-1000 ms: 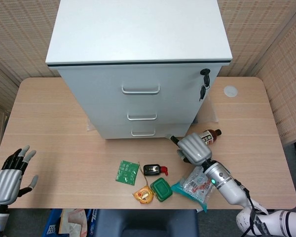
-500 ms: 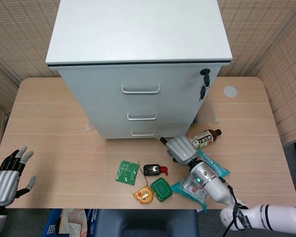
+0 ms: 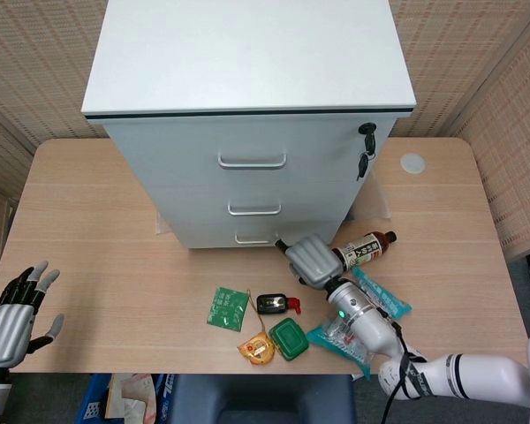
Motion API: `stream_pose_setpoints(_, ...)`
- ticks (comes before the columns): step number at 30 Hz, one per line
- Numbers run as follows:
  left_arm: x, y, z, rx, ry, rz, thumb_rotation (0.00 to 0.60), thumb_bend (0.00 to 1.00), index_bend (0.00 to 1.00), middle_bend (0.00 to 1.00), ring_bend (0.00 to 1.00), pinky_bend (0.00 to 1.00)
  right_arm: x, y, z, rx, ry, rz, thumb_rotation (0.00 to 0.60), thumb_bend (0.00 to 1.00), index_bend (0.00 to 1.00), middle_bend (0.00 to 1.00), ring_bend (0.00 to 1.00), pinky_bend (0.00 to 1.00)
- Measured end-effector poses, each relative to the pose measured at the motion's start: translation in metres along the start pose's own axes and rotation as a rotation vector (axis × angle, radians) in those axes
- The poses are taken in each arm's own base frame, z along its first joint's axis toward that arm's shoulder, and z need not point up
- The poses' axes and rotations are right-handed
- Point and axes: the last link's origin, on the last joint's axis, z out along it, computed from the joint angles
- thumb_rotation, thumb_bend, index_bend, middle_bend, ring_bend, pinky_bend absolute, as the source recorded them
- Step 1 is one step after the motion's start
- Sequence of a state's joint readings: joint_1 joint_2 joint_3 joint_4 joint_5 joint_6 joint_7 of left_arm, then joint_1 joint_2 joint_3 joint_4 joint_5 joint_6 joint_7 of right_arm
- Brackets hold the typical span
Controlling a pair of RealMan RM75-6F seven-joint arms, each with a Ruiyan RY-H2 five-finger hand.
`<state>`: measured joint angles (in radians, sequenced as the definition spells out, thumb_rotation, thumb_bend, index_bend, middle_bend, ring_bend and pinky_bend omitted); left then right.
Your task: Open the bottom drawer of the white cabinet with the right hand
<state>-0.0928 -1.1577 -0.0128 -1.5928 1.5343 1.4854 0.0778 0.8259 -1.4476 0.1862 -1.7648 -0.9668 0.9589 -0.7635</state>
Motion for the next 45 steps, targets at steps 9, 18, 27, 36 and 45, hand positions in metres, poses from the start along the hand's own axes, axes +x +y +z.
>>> stream_pose_setpoints(9,-0.001,-0.001,0.000,0.005,-0.005,0.002,0.600,0.36,0.11,0.00,0.03,0.12,-0.001,-0.006,0.011,0.007,-0.019,-0.015,0.600,0.52,0.11,0.78,0.84,0.89)
stream_pose_setpoints(18,-0.003,-0.002,0.000,0.006,-0.009,0.001,0.600,0.36,0.11,0.00,0.03,0.12,-0.003,-0.006,0.017,-0.003,-0.039,-0.033,0.600,0.52,0.11,0.78,0.84,0.89)
stream_pose_setpoints(27,-0.003,-0.003,-0.001,0.008,-0.010,0.001,0.600,0.36,0.11,0.00,0.03,0.12,-0.007,-0.008,0.016,0.003,-0.055,-0.045,0.600,0.51,0.11,0.78,0.84,0.89)
stream_pose_setpoints(36,-0.005,-0.003,0.000,0.004,-0.015,0.002,0.600,0.36,0.11,0.00,0.03,0.12,-0.009,-0.010,0.008,0.012,-0.062,-0.056,0.600,0.52,0.11,0.78,0.84,0.89)
stream_pose_setpoints(45,-0.006,-0.003,0.000,0.003,-0.020,-0.002,0.600,0.36,0.11,0.00,0.03,0.12,-0.011,-0.013,-0.004,0.024,-0.071,-0.079,0.600,0.51,0.11,0.78,0.84,0.89)
